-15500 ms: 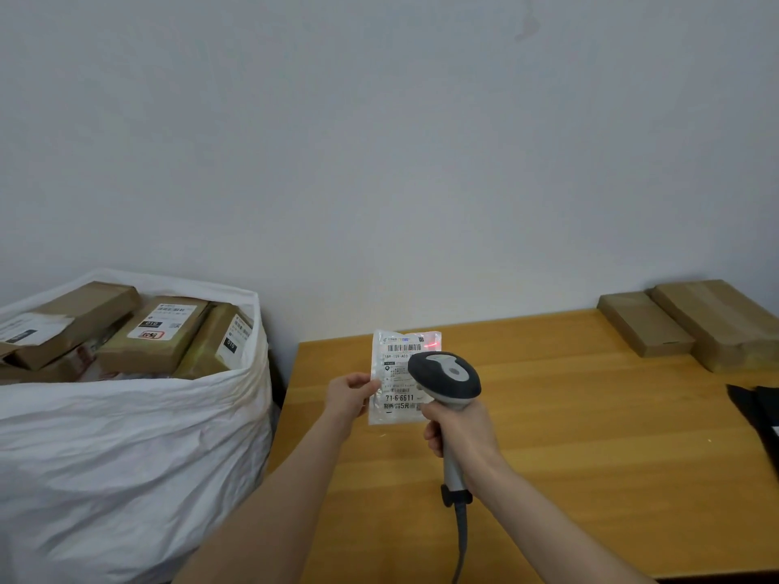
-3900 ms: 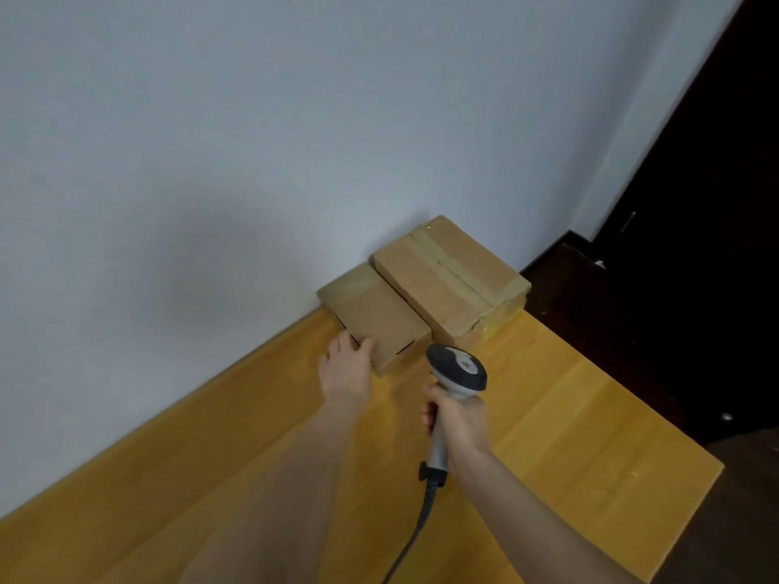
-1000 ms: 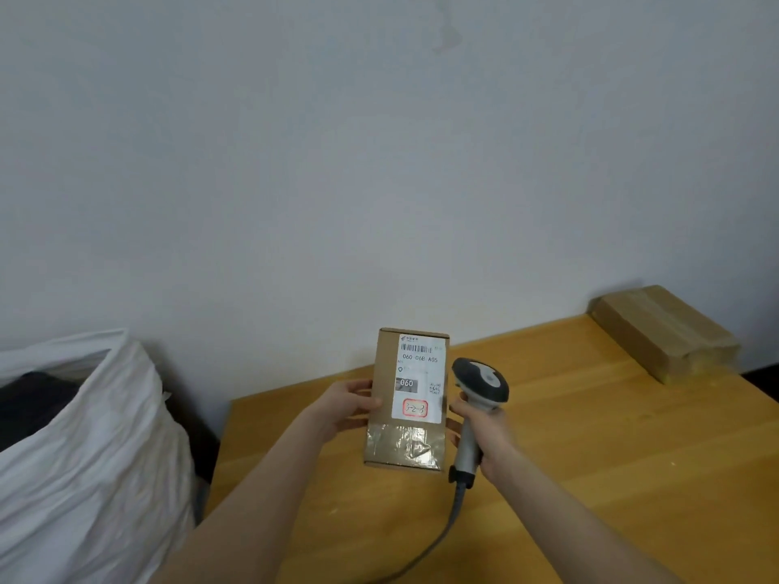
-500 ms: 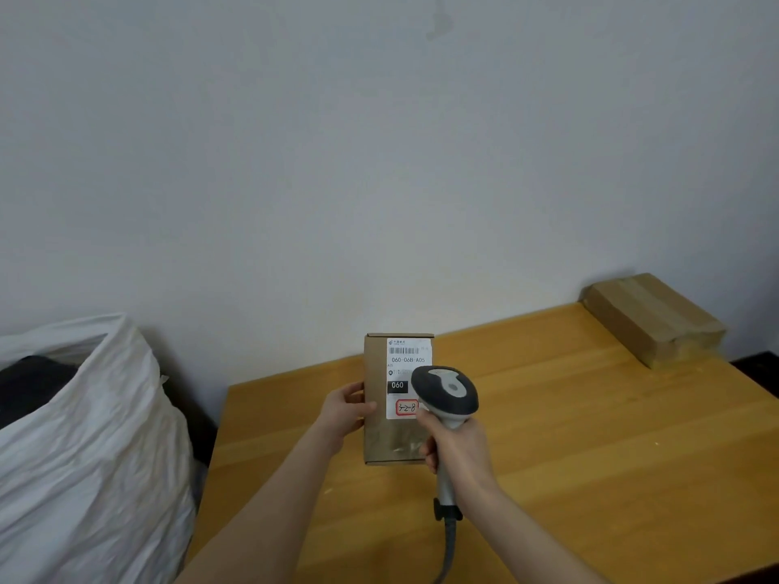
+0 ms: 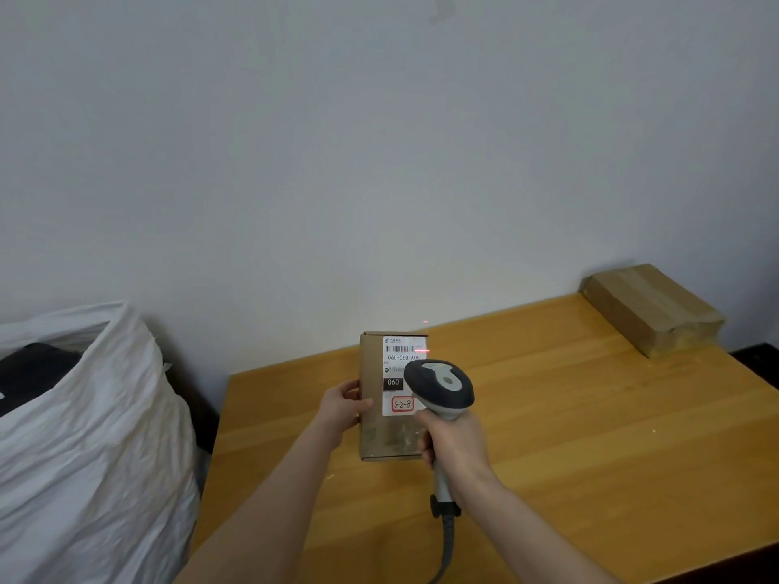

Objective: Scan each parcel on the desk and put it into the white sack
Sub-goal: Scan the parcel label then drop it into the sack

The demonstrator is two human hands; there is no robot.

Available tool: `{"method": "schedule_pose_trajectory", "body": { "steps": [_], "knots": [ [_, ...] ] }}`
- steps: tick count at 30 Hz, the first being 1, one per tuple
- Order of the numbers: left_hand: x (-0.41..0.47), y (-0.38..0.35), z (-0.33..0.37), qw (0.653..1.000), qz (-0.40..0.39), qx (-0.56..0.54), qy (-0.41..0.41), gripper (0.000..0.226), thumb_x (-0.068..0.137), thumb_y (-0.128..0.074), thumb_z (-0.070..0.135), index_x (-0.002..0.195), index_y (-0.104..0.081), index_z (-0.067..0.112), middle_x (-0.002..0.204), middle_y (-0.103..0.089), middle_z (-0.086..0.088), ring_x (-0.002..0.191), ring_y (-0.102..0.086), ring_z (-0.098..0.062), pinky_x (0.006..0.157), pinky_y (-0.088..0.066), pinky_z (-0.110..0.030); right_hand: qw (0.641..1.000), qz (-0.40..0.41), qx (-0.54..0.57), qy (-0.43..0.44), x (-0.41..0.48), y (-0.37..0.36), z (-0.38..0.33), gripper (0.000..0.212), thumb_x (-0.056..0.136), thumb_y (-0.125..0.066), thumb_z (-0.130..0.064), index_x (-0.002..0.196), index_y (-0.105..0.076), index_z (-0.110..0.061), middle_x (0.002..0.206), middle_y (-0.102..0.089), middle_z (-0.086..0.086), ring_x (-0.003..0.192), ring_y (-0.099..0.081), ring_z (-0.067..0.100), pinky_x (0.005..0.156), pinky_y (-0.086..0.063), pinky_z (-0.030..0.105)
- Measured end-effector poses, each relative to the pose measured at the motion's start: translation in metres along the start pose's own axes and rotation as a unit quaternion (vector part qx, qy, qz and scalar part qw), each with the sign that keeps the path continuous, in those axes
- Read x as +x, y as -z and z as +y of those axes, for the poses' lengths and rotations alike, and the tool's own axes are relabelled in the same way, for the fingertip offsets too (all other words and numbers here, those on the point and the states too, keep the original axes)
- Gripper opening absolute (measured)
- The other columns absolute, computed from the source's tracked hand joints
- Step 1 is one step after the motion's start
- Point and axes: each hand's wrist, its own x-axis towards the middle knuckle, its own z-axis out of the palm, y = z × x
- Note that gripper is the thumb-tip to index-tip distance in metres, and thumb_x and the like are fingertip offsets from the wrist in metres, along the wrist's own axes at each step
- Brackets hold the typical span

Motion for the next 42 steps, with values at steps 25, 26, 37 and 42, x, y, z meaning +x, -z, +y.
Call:
{"method": "schedule_pose_trajectory", "body": {
  "steps": [25, 26, 37, 42],
  "knots": [
    [-0.008, -0.002, 0.002, 1.000, 0.010, 0.002, -0.009, 0.056, 0.086, -0.064, 0.000, 0.138, -0.044, 0.008, 0.118, -0.061, -0.010, 0.108, -0.059, -0.026, 0.084, -0.053, -0.036, 0.999, -0.017, 0.024, 0.019, -0.016, -0.003, -0.006, 0.018, 0.087, -0.062, -0.013, 0.073, -0.064, -0.003, 0.050, -0.056, 0.004, 0.040, -0.046, 0.014, 0.048, -0.040, 0.028],
    [-0.007, -0.002, 0.003, 1.000, 0.010, 0.002, -0.010, 0.056, 0.086, -0.064, 0.000, 0.138, -0.044, 0.008, 0.118, -0.062, -0.010, 0.107, -0.059, -0.026, 0.082, -0.053, -0.035, 0.999, -0.019, 0.037, 0.021, -0.016, -0.003, -0.007, 0.015, 0.087, -0.062, -0.012, 0.077, -0.066, -0.002, 0.051, -0.058, 0.005, 0.041, -0.047, 0.014, 0.048, -0.041, 0.028],
    [-0.006, -0.001, 0.002, 1.000, 0.008, -0.009, -0.009, 0.057, 0.086, -0.064, -0.002, 0.138, -0.044, 0.007, 0.119, -0.061, -0.011, 0.102, -0.059, -0.024, 0.067, -0.051, -0.027, 0.999, -0.023, 0.026, 0.020, -0.014, -0.004, -0.007, 0.019, 0.088, -0.061, -0.015, 0.073, -0.065, -0.003, 0.051, -0.060, 0.004, 0.042, -0.048, 0.013, 0.049, -0.042, 0.027],
    [-0.003, 0.001, 0.000, 1.000, 0.014, -0.002, -0.004, 0.057, 0.086, -0.064, -0.002, 0.139, -0.044, 0.007, 0.121, -0.060, -0.013, 0.110, -0.058, -0.028, 0.086, -0.052, -0.037, 0.999, -0.022, 0.027, 0.008, -0.012, -0.005, -0.007, 0.019, 0.089, -0.062, -0.017, 0.086, -0.069, 0.001, 0.051, -0.057, 0.004, 0.041, -0.048, 0.013, 0.047, -0.041, 0.026]
  ]
}}
